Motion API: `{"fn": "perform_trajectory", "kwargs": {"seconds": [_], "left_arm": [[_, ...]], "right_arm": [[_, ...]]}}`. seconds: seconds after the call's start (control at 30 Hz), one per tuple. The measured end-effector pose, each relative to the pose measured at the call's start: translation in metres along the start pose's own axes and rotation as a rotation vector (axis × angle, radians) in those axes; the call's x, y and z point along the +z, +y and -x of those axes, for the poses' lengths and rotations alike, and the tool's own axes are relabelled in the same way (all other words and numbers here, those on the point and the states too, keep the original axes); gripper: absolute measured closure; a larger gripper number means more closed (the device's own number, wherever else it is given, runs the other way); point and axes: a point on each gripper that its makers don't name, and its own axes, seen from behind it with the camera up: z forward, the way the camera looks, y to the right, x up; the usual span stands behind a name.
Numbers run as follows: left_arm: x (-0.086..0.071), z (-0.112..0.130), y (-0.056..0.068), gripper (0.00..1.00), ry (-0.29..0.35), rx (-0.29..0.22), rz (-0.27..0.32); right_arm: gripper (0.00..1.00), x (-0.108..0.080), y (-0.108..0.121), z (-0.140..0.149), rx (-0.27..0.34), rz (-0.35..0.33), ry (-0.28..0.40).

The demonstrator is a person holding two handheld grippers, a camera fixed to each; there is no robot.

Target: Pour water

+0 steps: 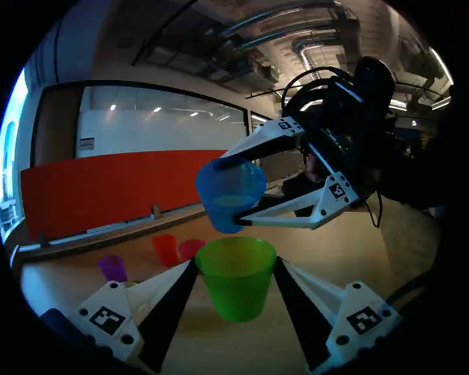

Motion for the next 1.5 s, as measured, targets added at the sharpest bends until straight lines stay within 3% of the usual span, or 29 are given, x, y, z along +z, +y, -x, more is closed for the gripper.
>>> {"fn": "perform_trajectory", "kwargs": {"seconds": [1.5], "left_arm": [[0.0033,-0.0047,0.0032,0.13,0.014,0.001,0.006]], "right_arm": [[0.08,0.0096,0.0023,-0.0062,-0.225,-0.026,-0.034]]}}
